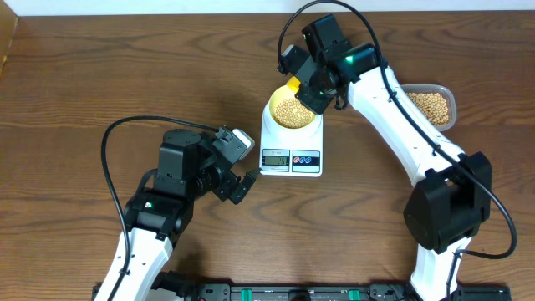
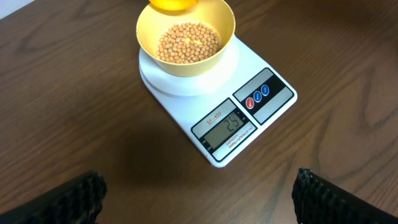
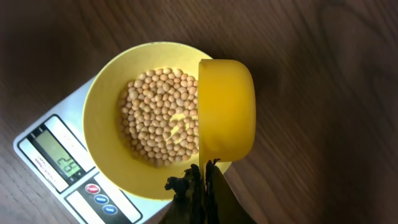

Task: Scoop item into bowl and weigh 50g on scale
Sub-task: 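Tip the scoop to pour soybeans into the yellow bowl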

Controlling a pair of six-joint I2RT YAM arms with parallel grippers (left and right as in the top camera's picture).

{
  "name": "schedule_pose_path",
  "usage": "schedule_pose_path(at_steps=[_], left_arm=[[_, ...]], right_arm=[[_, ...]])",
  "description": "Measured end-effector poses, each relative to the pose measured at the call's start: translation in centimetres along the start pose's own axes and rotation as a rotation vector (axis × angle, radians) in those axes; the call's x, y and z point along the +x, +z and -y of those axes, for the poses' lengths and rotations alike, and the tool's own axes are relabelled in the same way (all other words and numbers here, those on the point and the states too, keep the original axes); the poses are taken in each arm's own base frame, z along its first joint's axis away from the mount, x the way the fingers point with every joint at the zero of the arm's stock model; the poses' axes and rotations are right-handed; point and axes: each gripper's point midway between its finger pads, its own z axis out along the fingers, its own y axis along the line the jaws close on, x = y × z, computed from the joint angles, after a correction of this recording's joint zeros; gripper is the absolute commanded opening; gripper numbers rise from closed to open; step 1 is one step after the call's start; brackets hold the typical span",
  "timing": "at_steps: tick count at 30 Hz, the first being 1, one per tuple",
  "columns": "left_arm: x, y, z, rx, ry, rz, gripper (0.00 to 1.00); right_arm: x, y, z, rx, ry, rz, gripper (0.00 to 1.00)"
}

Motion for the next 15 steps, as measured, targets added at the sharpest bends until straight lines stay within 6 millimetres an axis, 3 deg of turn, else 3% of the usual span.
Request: schedule_pose_path(at_steps=[9, 12, 15], left_arm=[[0.0, 0.0, 0.0, 0.0, 0.0, 0.0, 0.98], [0.0, 0.0, 0.0, 0.0, 0.0, 0.0, 0.98], [0.0, 0.0, 0.0, 0.0, 0.0, 0.0, 0.98]], right_arm=[[-1.5, -0.6, -1.4, -0.104, -0.004, 0.09, 0.01], [-2.1, -2.1, -1.2, -0.133, 0.057, 0.137, 0.01], [-2.2, -4.6, 0.8, -0.111, 0.152, 0.188, 0.01]])
